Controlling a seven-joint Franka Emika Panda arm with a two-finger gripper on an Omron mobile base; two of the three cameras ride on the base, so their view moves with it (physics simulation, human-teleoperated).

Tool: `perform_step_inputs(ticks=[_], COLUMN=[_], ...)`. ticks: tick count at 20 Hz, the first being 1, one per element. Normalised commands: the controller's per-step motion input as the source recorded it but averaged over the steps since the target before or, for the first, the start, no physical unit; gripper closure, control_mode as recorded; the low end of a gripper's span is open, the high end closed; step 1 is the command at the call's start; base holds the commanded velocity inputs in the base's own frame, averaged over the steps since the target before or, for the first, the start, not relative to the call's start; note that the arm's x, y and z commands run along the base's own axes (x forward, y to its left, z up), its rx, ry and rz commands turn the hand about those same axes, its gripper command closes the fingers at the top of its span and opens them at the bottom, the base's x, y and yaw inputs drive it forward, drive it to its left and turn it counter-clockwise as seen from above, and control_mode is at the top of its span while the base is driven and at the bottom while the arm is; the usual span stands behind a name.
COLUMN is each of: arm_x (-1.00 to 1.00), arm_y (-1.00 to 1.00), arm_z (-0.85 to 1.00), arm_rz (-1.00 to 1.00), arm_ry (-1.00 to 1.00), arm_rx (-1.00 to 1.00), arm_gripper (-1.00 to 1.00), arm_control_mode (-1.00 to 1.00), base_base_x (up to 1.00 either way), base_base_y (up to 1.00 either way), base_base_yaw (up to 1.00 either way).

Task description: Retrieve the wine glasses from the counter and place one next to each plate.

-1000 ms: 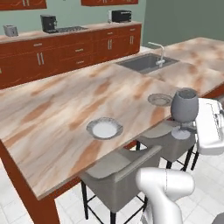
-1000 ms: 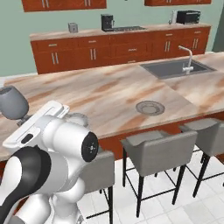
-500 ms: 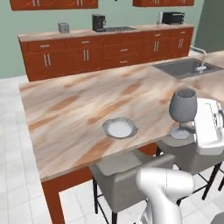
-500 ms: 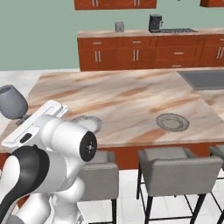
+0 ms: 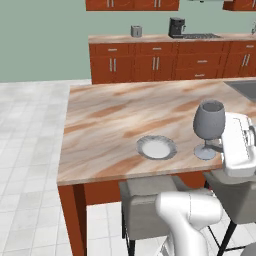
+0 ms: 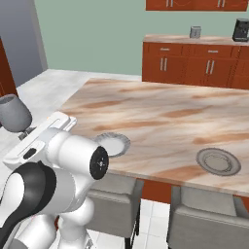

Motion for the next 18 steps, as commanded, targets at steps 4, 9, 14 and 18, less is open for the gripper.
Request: perform_step_inputs(ticks=[4, 9, 14, 18], arm_x=[0.0, 0.0, 0.17, 0.7], arm_y=[0.0, 0.0, -0.15, -0.87], arm_z=[0.0, 0.0, -0.04, -0.1], arm_rz=[0.0, 0.0, 0.01, 0.06], arm_ry=[0.0, 0.0, 0.0, -0.02], arm_rx=[0.0, 0.0, 0.04, 0.2], arm_gripper=[1.0, 1.0, 1.0, 1.0], arm_control_mode=[1.0, 1.0, -1.0, -1.0], base_base_x=[0.63, 0.65, 0.6, 0.0], base_base_y=[-0.45, -0.51, -0.48, 0.0], base_base_yaw=[0.12, 0.0, 0.01, 0.0])
